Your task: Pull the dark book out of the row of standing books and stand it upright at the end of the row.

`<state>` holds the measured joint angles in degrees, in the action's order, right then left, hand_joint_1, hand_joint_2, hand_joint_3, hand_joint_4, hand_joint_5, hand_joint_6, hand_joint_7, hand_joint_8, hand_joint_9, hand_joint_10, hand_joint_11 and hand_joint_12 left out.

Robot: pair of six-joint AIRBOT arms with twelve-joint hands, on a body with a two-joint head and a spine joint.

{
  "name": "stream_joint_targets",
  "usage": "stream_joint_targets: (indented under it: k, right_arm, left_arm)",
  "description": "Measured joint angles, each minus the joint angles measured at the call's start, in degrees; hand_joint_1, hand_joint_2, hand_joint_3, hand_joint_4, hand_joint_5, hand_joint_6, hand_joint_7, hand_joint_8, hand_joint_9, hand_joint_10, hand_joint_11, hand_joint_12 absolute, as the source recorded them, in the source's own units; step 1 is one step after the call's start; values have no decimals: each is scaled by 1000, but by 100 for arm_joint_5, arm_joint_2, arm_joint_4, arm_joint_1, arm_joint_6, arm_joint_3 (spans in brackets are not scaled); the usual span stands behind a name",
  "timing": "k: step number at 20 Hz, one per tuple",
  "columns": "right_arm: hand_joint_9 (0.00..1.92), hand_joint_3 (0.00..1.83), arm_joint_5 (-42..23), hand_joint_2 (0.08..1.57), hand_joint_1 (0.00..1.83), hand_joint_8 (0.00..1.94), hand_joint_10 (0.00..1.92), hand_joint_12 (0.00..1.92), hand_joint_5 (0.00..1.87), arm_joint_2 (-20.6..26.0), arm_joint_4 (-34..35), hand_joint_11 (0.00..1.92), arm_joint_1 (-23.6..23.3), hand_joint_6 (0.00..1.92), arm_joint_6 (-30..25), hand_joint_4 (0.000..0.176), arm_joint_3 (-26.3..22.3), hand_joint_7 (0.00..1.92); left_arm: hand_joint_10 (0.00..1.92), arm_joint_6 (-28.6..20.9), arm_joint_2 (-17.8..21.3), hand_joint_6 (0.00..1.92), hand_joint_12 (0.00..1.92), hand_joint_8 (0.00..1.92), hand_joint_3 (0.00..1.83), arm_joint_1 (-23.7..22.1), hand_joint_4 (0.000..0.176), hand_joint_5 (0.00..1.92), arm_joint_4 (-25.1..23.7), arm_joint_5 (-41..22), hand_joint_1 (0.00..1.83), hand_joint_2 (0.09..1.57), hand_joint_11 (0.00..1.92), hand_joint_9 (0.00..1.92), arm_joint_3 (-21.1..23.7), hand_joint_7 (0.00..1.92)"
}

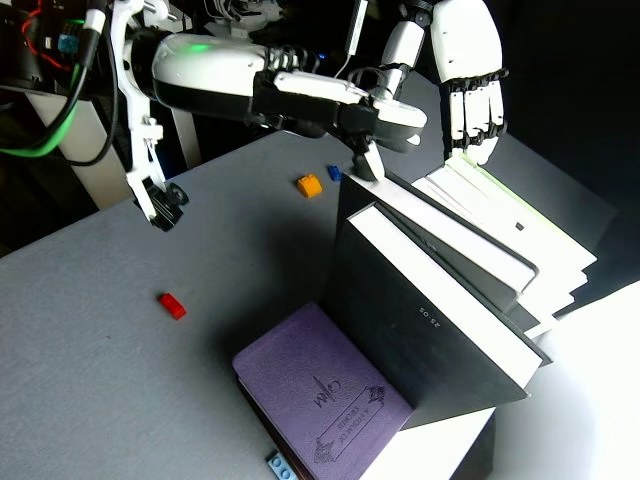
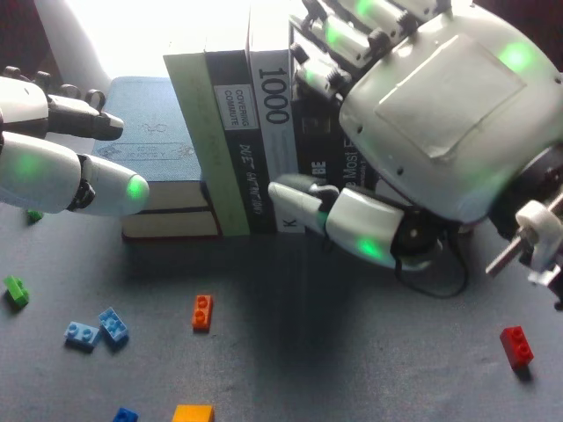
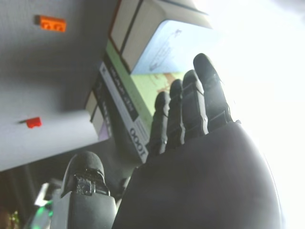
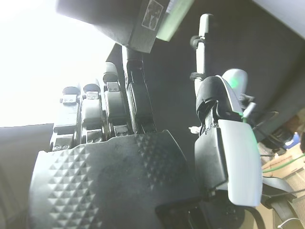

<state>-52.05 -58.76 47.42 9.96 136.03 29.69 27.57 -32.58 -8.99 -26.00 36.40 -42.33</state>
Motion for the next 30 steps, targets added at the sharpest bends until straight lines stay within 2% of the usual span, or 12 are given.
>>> stream_joint_targets:
  k: [2, 8, 11, 14, 16, 20, 22, 23, 26, 28, 30]
  right_arm:
    - [0, 0, -55, 1205, 0, 3, 0, 0, 573, 24, 219, 0, 37, 481, 203, 0, -111, 177]
    - [0, 1, -81, 1208, 0, 5, 0, 0, 577, 142, 745, 0, 83, 497, 673, 0, -627, 175]
    - [0, 0, -9, 1206, 0, 1, 0, 0, 547, 168, 793, 0, 177, 543, 719, 0, -826, 157]
    - [0, 0, 269, 1202, 0, 0, 0, 0, 535, 173, 1360, 0, 249, 557, 750, 0, -839, 145]
    - [0, 0, 280, 1202, 0, 0, 0, 0, 526, 203, 1423, 0, 308, 556, 824, 0, -833, 126]
    - [0, 0, 243, 1202, 0, 4, 0, 0, 524, 219, 1390, 0, 391, 557, 828, 0, -870, 134]
    - [0, 0, 238, 1203, 0, 4, 0, 0, 527, 221, 1333, 0, 485, 559, 846, 0, -905, 135]
    - [0, 0, 234, 1202, 0, 6, 0, 0, 518, 223, 1316, 0, 570, 554, 857, 0, -916, 140]
    - [0, 0, 315, 1203, 0, 8, 0, 0, 517, 221, 1388, 0, 826, 549, 861, 0, -918, 148]
    - [0, 0, 400, 1202, 0, 4, 0, 0, 517, 221, 1436, 0, 964, 549, 833, 0, -918, 141]
    - [0, 0, 415, 1204, 0, 5, 0, 0, 530, 225, 1523, 0, 1082, 551, 767, 0, -916, 145]
  left_arm:
    - [1, 0, 0, 5, 512, 1, 6, 0, 22, 115, 0, 2, 0, 1158, 0, 126, 0, 127]
    - [8, 0, 0, 9, 496, 8, 0, 0, 29, 108, -4, 2, 0, 1151, 18, 135, 0, 136]
    - [3, 0, 0, 4, 497, 1, 5, 0, 20, 103, 0, 2, 0, 1164, 10, 129, 0, 125]
    - [3, 0, 0, 3, 501, 6, 5, 0, 26, 107, 0, 2, 0, 1169, 5, 132, 0, 140]
    - [0, 0, 0, 0, 503, 0, 8, 0, 14, 101, -7, 4, 0, 1178, 6, 120, 0, 116]
    - [2, 0, 0, 4, 504, 7, 5, 0, 19, 117, -4, 2, 0, 1178, 6, 128, 0, 139]
    - [4, 0, 0, 4, 508, 3, 2, 0, 29, 121, -4, 2, 0, 1172, 22, 135, 0, 133]
    - [2, -2, 0, 2, 504, 3, 4, 0, 24, 116, 2, -2, 0, 1177, 14, 130, 0, 133]
    - [10, 0, 0, 7, 504, 10, 3, 0, 27, 127, 0, 0, 0, 1180, 31, 156, 0, 158]
    - [5, -2, 0, 3, 497, 1, 2, 0, 19, 117, 0, 0, 0, 1177, 18, 147, 0, 140]
    - [8, 0, 0, 5, 502, 5, 2, 0, 25, 127, 0, 0, 0, 1178, 33, 158, 0, 150]
